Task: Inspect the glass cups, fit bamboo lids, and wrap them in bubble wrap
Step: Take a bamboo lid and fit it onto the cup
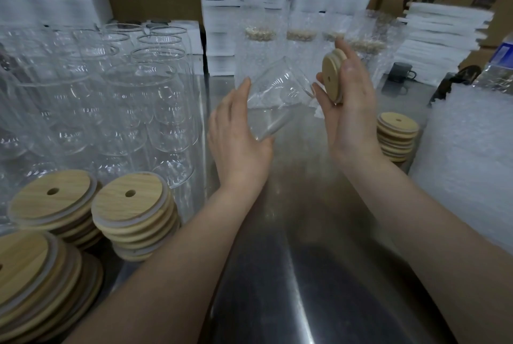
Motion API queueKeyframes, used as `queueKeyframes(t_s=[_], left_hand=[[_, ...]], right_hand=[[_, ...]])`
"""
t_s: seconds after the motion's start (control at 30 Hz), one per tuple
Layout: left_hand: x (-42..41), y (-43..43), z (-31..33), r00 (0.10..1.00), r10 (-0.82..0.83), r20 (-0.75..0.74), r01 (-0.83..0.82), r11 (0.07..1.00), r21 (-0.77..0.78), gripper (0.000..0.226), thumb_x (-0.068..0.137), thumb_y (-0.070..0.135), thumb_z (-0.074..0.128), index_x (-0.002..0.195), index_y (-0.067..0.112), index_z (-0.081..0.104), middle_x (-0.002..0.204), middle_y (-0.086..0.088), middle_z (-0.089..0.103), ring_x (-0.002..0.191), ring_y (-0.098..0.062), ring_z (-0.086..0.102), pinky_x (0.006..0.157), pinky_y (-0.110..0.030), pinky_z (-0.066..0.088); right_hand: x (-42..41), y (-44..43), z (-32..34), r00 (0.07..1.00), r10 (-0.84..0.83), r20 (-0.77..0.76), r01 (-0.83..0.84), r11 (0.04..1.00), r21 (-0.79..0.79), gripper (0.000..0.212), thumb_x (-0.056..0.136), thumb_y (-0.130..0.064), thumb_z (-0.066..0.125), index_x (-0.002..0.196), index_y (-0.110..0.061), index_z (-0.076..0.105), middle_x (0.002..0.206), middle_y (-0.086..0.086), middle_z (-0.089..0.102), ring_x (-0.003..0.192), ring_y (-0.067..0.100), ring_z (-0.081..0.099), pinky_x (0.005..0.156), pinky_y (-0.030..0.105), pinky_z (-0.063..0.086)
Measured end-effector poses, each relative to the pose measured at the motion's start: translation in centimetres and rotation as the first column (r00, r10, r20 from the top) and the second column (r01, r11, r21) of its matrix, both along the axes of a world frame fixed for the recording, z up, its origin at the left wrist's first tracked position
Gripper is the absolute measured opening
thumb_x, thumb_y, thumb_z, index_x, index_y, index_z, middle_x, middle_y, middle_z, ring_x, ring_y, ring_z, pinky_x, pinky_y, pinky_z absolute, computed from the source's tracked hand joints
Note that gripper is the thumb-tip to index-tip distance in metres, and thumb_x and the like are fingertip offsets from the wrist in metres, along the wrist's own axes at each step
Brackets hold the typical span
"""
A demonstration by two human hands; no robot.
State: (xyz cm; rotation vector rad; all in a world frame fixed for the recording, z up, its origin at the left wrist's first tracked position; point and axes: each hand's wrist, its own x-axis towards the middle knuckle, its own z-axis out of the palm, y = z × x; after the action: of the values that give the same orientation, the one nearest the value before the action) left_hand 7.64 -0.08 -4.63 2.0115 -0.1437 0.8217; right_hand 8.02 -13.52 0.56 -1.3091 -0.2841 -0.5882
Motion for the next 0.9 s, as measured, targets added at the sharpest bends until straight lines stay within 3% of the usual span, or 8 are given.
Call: queueKeyframes(t_s=[0.1, 0.3, 0.57, 0.73, 0.9], left_hand=[[-0.33, -0.22, 0.21, 0.999, 0.023, 0.022, -0.024, 0.996, 0.081, 0.092, 0.071, 0.004, 0.076, 0.15, 0.027, 0.036, 0.148, -0.003, 0.042, 0.138, -0.024, 0.032, 0.115, -0.038, 0.026], [-0.67, -0.62, 0.28, 0.997, 0.032, 0.075, -0.043, 0.988, 0.148, 0.089, 0.07, -0.002, 0.072, 0.149, 0.025, 0.039, 0.147, -0.006, 0.043, 0.137, -0.03, 0.034, 0.114, -0.046, 0.028], [-0.76, -0.58, 0.21, 0.995, 0.014, 0.096, -0.029, 0.989, 0.147, 0.088, 0.069, -0.002, 0.073, 0.148, 0.023, 0.041, 0.146, -0.007, 0.045, 0.135, -0.031, 0.036, 0.112, -0.047, 0.03], [-0.81, -0.47, 0.1, 0.995, 0.014, 0.098, -0.03, 0.987, 0.16, 0.09, 0.069, 0.0, 0.078, 0.148, 0.023, 0.041, 0.145, -0.006, 0.045, 0.135, -0.029, 0.036, 0.113, -0.045, 0.03], [-0.81, -0.39, -0.03, 0.993, 0.019, 0.115, -0.038, 0.986, 0.159, 0.09, 0.068, 0.002, 0.08, 0.147, 0.022, 0.042, 0.144, -0.006, 0.047, 0.134, -0.029, 0.039, 0.113, -0.042, 0.031]], right_hand=[[-0.15, 0.33, -0.01, 0.998, -0.04, 0.05, 0.045, 0.995, -0.094, 0.034, 0.098, -0.031, 0.042, 0.132, -0.032, 0.048, 0.134, -0.014, 0.05, 0.131, 0.005, 0.048, 0.113, 0.031, 0.039], [-0.11, 0.43, -0.71, 0.987, -0.124, 0.106, 0.151, 0.94, -0.306, 0.044, 0.096, -0.026, 0.044, 0.14, -0.022, 0.043, 0.131, -0.004, 0.049, 0.132, 0.011, 0.044, 0.117, 0.041, 0.033], [-0.33, 0.46, -0.86, 0.988, -0.124, 0.094, 0.149, 0.928, -0.34, 0.043, 0.098, -0.023, 0.043, 0.14, -0.014, 0.049, 0.132, -0.003, 0.048, 0.129, 0.005, 0.044, 0.116, 0.038, 0.034], [-0.45, 0.69, -0.75, 0.988, -0.117, 0.103, 0.146, 0.927, -0.346, 0.044, 0.096, -0.022, 0.042, 0.138, -0.011, 0.05, 0.134, 0.001, 0.047, 0.131, 0.012, 0.043, 0.116, 0.039, 0.034], [-0.56, 0.86, -0.8, 0.991, -0.091, 0.099, 0.121, 0.926, -0.359, 0.045, 0.096, -0.021, 0.042, 0.139, -0.011, 0.047, 0.133, 0.001, 0.046, 0.131, 0.011, 0.041, 0.115, 0.027, 0.032]])
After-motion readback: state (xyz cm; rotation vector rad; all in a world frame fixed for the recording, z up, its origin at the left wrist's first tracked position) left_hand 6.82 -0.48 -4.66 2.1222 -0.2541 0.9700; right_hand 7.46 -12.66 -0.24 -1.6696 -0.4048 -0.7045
